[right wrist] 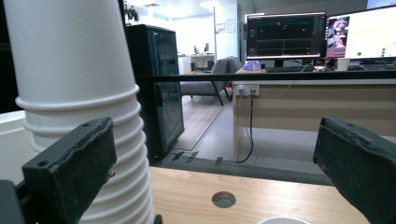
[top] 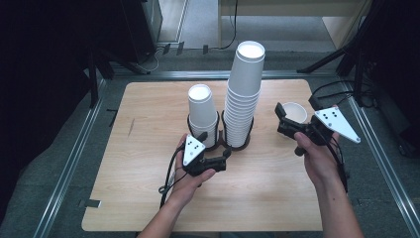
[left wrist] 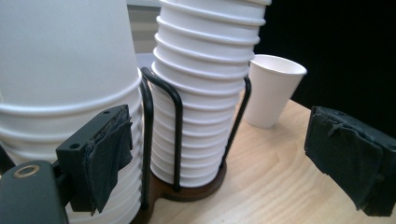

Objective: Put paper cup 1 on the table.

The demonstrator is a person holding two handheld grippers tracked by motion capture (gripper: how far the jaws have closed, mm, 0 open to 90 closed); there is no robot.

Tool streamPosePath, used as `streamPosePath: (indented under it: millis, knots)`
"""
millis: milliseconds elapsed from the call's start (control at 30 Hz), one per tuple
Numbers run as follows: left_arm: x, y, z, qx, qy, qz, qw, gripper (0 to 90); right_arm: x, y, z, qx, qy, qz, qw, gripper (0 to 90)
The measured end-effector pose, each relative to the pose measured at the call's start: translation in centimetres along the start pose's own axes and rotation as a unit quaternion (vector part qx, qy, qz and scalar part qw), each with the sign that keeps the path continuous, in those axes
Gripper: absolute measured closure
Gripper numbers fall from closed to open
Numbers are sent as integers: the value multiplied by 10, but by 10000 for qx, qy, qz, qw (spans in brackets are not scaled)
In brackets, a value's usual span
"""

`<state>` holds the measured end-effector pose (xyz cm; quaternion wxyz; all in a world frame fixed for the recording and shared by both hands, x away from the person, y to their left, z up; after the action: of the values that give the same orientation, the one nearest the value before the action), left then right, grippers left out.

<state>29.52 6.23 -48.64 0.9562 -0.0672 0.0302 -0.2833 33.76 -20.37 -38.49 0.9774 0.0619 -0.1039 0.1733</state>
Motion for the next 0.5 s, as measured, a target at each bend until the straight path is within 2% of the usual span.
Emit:
streamPosePath:
  millis: [233, 500]
  knots:
    - [15, -4, 7, 32, -65, 43, 10000, 81, 13, 22, 8, 108, 13, 169, 9998, 0]
    - [27, -9, 13, 8, -170, 111, 9998, 81, 23, 46, 17, 65, 6, 404, 9992, 0]
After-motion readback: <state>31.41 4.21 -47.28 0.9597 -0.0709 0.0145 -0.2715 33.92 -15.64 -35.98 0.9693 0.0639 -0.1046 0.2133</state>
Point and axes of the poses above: each handheld gripper's, and its own axes: x roughly forward along the jaws, z roughly out of its top, y roughly to its left, the point moved 3 cm from there along x, roughly forward along the jaws, and after that the axes turned 11 degrees about -y, right-handed, at the moved point
